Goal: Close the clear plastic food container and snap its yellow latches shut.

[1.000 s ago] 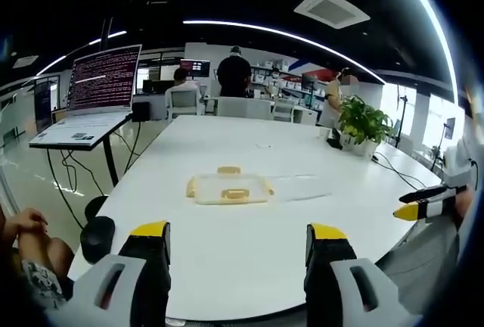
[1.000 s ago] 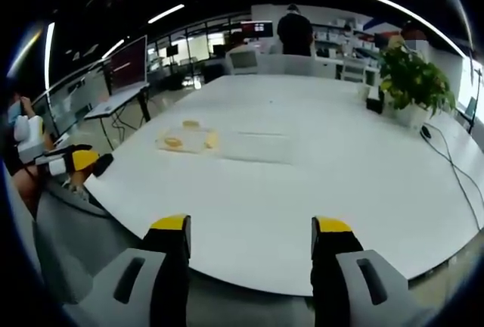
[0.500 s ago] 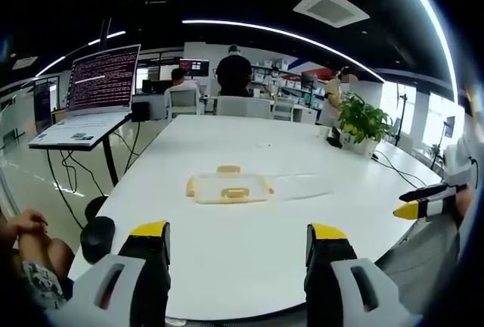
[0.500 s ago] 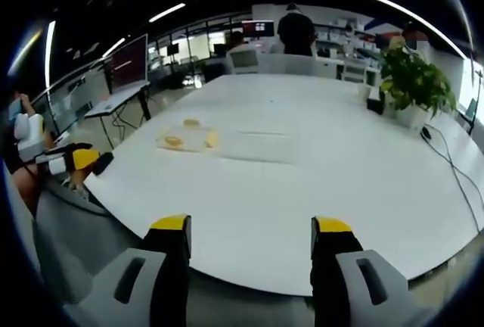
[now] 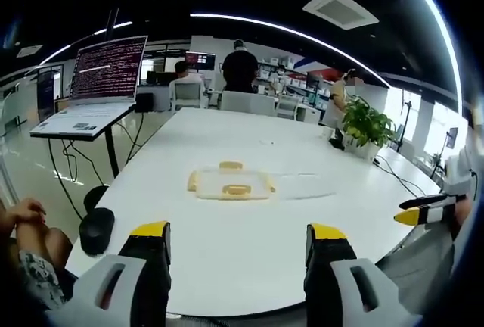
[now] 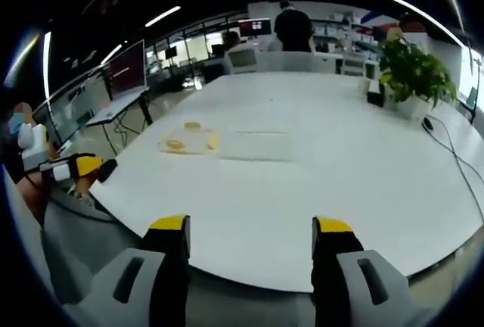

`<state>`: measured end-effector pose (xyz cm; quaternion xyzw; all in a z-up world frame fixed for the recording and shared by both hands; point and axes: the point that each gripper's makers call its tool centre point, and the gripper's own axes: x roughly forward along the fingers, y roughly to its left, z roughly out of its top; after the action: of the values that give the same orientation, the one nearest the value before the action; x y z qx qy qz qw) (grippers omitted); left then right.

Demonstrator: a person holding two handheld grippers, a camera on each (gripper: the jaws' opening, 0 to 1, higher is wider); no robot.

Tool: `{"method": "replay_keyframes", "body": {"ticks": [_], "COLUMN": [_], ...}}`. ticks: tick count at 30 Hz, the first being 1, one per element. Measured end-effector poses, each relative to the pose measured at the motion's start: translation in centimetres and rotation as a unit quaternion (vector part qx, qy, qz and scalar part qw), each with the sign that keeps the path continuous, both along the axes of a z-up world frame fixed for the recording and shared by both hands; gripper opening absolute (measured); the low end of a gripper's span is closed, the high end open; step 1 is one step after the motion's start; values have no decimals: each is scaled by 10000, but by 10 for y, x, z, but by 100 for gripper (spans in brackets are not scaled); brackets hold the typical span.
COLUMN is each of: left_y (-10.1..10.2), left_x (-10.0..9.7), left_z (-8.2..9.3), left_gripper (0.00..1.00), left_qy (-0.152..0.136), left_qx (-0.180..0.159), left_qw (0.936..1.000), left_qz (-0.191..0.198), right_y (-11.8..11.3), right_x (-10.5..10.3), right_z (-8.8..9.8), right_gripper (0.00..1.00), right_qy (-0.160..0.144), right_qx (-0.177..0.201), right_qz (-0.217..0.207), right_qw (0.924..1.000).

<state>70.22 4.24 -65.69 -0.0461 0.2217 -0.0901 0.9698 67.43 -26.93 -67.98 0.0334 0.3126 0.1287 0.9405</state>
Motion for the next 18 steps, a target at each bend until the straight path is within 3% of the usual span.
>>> {"method": "replay_keyframes", "body": {"ticks": [11,18], "left_y": [1,3], "left_x": [1,5], "left_z": [-3,-2], "left_gripper": [66,66], "left_qy": [213,276], "left_qx": [3,47], "left_qw": [9998,9996], "left_qz": [-23,-65], "right_y": [2,0], "right_x": [3,13], "right_z": [3,11], "right_gripper": [63,63], "right_qy": [130,62], "right_qx": [76,35], "right_qz": [76,123], "right_qw": [9999,9999]}}
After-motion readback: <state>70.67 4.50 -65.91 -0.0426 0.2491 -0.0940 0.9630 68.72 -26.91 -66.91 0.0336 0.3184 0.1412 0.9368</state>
